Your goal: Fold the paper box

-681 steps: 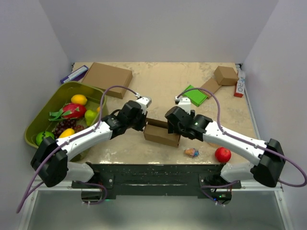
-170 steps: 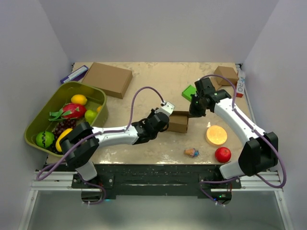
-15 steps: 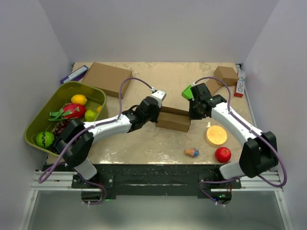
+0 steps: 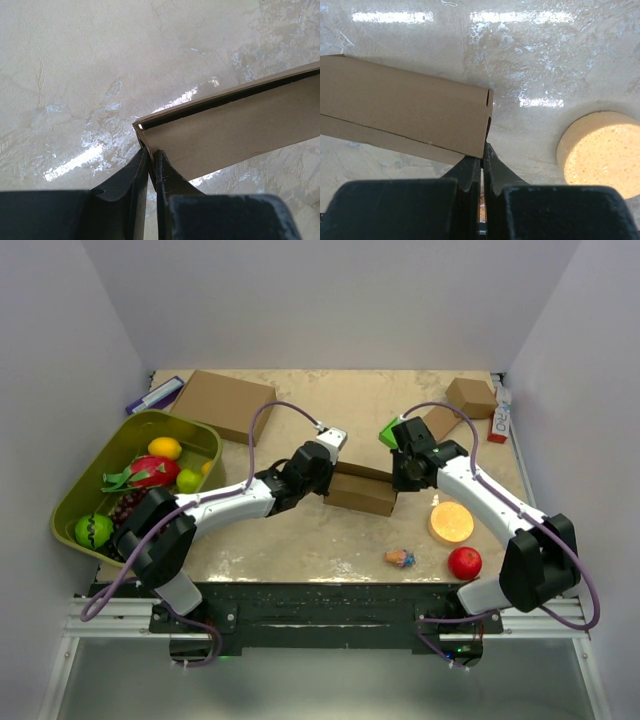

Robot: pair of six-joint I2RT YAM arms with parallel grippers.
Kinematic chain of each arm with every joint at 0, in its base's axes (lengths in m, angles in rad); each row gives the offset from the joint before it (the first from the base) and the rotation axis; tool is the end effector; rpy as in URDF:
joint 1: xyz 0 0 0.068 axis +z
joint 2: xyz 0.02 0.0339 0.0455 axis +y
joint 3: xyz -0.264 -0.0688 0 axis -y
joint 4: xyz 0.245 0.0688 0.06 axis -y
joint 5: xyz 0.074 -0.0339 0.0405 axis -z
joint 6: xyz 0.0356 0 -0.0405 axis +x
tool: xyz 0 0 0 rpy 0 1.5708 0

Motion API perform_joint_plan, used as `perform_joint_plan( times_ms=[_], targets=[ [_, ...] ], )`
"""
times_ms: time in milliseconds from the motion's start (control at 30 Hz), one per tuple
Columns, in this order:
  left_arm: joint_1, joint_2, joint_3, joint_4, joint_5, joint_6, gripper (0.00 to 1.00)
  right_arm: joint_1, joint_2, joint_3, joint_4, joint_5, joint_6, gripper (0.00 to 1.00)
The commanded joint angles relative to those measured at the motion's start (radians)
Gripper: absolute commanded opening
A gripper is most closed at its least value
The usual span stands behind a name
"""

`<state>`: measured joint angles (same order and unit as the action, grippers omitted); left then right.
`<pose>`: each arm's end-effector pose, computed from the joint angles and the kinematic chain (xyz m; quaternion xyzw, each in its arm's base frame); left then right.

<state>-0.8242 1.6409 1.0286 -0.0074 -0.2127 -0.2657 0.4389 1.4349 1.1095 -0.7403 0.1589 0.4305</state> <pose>0.2514 -0.2606 0.2219 0.1970 0.8632 -0.1553 0.4382 0.2634 0.1174 0.2581 0.0158 0.9653 0.0352 0.2583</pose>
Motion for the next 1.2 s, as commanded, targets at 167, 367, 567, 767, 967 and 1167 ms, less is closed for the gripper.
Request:
perform_joint_plan(
  times_ms=[167, 367, 567, 767, 967, 1167],
  targets=[
    [-0.001, 0.042, 0.005, -0.026, 0.036, 0.026, 0.14, 0.029, -0.002, -0.074, 0.039, -0.025, 0.036, 0.00],
    [-0.001, 0.042, 0.001, -0.023, 0.044, 0.042, 0.14, 0.050, 0.012, -0.112, 0.067, -0.019, 0.060, 0.00],
    [-0.001, 0.023, -0.016, -0.026, 0.044, 0.085, 0.14, 0.049, -0.043, -0.057, -0.004, 0.042, 0.062, 0.16],
    [-0.001, -0.001, -0.036, -0.022, 0.050, 0.129, 0.14, 0.050, -0.091, 0.036, -0.079, 0.102, 0.048, 0.68],
    [-0.001, -0.007, -0.041, -0.016, 0.065, 0.154, 0.14, 0.055, -0.162, 0.035, 0.033, 0.039, -0.097, 0.81],
    [-0.001, -0.019, -0.044, -0.019, 0.062, 0.167, 0.14, 0.084, -0.231, -0.056, 0.228, -0.013, -0.255, 0.91]
  ],
)
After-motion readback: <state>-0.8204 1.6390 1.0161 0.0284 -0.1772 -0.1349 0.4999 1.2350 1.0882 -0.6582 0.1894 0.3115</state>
